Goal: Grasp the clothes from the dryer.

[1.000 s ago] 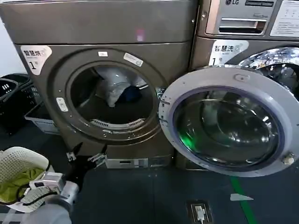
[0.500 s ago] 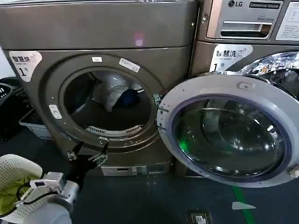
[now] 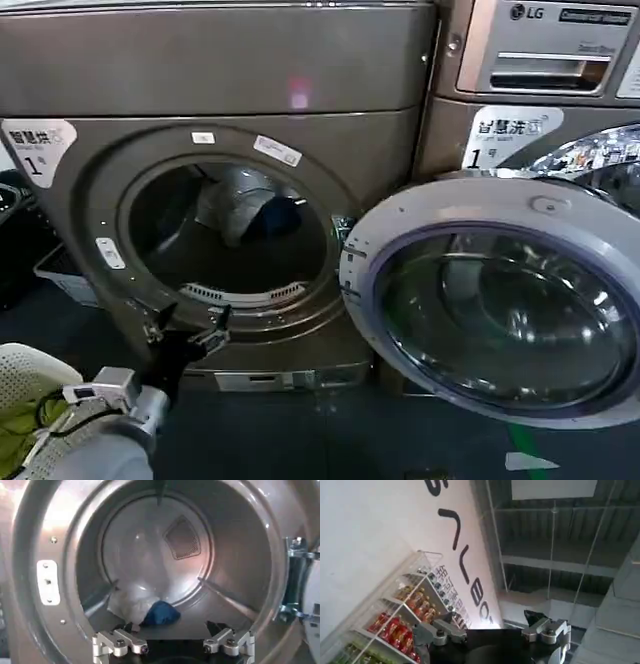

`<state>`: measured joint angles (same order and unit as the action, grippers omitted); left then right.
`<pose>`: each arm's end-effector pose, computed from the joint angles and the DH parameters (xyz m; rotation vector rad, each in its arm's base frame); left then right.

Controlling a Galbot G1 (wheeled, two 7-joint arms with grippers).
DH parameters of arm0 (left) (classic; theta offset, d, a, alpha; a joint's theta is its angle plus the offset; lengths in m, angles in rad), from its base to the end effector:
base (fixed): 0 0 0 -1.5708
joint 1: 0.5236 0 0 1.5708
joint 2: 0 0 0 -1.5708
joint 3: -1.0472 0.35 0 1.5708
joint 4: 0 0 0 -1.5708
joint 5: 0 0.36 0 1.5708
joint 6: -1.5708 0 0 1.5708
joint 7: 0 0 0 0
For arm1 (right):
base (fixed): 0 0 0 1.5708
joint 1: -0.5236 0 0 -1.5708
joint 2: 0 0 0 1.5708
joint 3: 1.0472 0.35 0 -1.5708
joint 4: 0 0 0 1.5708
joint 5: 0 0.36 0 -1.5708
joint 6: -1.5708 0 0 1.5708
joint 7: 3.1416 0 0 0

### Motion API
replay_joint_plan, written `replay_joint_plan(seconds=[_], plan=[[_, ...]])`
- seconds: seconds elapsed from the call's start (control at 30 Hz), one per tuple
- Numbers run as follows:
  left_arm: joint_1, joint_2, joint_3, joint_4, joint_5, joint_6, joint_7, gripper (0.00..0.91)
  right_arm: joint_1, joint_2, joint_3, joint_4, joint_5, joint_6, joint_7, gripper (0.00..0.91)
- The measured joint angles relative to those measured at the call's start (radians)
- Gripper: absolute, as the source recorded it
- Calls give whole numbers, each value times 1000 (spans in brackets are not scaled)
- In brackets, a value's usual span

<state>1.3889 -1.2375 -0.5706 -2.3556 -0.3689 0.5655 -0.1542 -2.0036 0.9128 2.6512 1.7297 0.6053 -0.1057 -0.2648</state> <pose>0.2108 0.0426 -0.1667 -0.1038 -2.9899 -0.0324 -0.1469 -0.4180 0.1262 1.3853 2.1599 -1.0820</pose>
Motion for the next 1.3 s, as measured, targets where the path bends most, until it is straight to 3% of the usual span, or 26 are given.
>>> replay_joint_plan(seconds=[1.3], plan=[[-29,4,14,35,1,-5,3,907,-10,-10,26,-45,-15,3,-11,907]])
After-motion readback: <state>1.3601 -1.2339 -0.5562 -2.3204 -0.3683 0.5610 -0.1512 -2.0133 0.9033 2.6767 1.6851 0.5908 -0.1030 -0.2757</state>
